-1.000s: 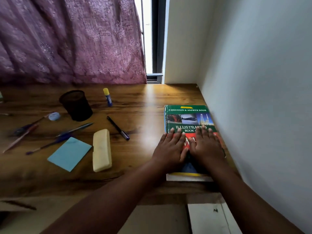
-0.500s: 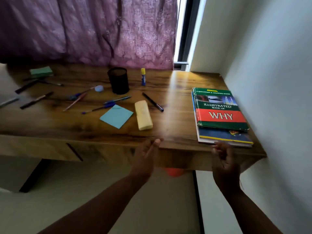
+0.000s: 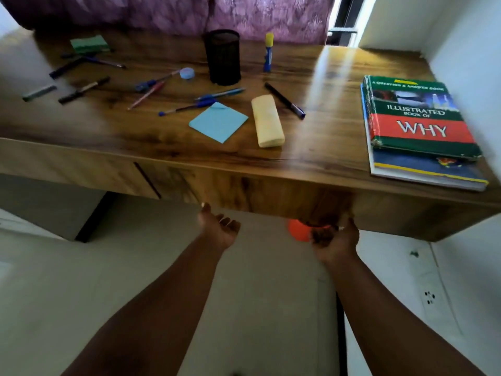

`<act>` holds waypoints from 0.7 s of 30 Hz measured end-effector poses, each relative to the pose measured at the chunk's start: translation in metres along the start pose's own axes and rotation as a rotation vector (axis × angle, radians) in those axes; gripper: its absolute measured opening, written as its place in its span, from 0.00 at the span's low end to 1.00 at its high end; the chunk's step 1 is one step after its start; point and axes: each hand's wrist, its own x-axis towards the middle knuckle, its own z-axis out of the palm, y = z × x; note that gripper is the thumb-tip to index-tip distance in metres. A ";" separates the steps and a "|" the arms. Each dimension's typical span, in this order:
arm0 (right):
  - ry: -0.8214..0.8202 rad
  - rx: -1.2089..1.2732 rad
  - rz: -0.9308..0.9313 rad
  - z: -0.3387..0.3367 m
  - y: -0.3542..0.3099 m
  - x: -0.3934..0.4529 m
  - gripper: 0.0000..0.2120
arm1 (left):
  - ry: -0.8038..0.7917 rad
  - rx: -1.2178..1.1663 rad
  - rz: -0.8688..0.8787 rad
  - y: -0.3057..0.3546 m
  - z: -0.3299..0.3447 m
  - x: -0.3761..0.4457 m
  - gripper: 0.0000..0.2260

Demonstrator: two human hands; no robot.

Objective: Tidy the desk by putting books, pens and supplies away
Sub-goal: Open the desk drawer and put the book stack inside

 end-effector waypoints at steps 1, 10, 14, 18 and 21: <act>-0.014 0.025 0.007 0.001 0.000 0.005 0.17 | -0.012 -0.015 0.009 -0.003 0.001 0.002 0.20; -0.080 0.208 0.069 0.000 0.011 0.027 0.23 | -0.104 -0.095 0.118 -0.011 0.009 0.011 0.19; -0.086 0.174 0.095 -0.007 0.010 0.034 0.23 | -0.081 -0.085 0.132 -0.015 0.014 0.006 0.20; -0.137 0.216 0.092 -0.005 0.005 0.025 0.32 | -0.062 -0.097 0.127 -0.014 0.016 0.002 0.24; -0.158 0.230 0.095 -0.004 0.004 0.020 0.35 | -0.065 -0.102 0.121 -0.013 0.014 0.002 0.26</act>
